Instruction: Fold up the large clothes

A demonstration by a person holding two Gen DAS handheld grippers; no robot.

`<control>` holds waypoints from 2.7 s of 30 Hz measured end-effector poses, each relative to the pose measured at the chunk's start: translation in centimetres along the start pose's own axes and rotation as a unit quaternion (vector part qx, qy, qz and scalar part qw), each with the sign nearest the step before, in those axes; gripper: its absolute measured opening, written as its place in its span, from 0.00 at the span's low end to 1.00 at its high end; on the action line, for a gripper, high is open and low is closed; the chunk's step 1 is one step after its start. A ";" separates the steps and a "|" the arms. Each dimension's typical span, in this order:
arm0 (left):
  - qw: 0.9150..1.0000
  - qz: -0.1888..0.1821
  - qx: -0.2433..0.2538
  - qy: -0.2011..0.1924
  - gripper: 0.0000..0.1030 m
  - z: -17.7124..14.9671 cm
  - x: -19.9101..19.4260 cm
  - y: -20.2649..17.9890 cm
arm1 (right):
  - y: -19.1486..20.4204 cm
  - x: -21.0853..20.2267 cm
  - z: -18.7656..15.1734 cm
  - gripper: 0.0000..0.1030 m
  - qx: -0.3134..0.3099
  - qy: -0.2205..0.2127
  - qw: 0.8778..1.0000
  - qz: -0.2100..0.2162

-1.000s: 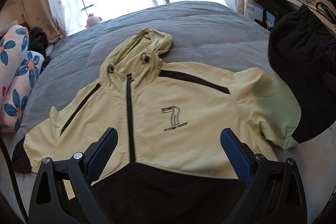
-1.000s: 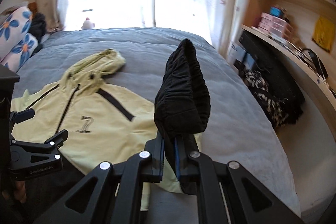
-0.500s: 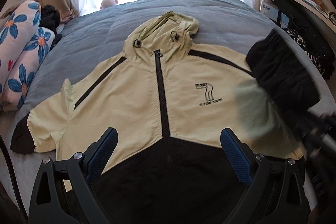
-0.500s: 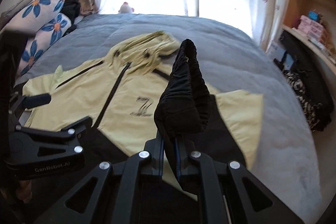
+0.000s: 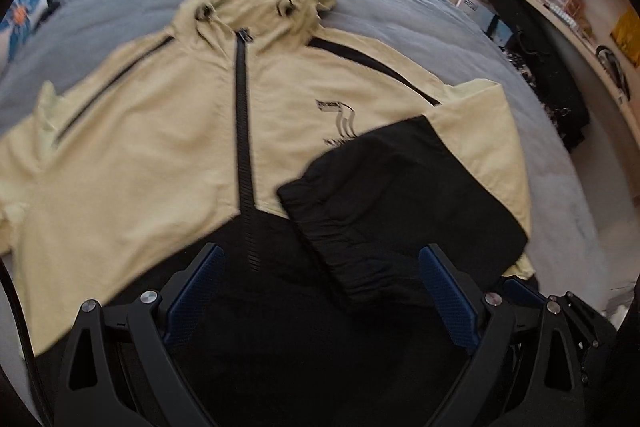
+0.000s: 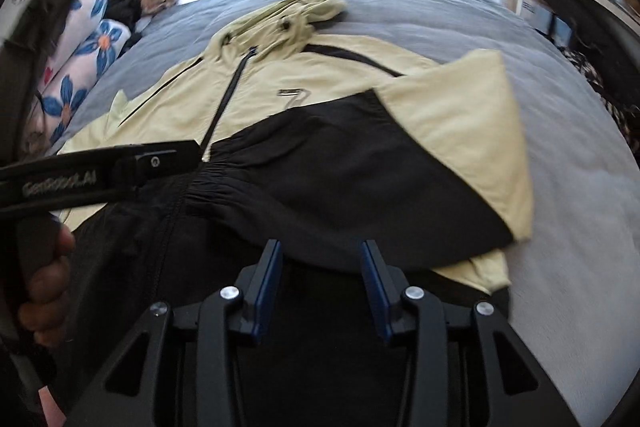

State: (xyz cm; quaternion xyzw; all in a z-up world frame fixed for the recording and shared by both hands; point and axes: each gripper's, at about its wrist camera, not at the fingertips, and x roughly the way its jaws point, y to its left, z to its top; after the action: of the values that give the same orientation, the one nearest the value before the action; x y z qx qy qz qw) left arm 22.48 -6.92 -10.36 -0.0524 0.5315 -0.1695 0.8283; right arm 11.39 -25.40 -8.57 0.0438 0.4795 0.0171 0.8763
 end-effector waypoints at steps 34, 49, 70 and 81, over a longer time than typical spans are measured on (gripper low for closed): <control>0.986 0.158 0.014 -0.054 0.26 5.6 -1.5 6.8 | -4.6 -0.9 -1.5 0.41 0.076 0.010 0.997 -0.008; 0.995 0.083 -0.064 -0.007 0.60 7.8 3.5 13.2 | -10.4 4.6 9.8 0.59 0.132 0.001 0.991 0.027; 0.986 0.155 -0.034 -0.045 0.29 12.2 8.0 13.0 | -11.8 18.0 18.0 0.10 0.083 0.060 0.993 -0.057; 0.971 0.218 0.007 -0.101 0.56 10.2 1.0 10.6 | -6.8 9.2 15.9 0.16 0.052 0.024 0.998 -0.039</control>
State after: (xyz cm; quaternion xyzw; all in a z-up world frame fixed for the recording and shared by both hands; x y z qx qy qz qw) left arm 34.41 1.74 -9.67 0.0540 0.4425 0.0171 0.8950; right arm 29.67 -32.48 -8.44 0.0702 0.5016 -0.0407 0.8613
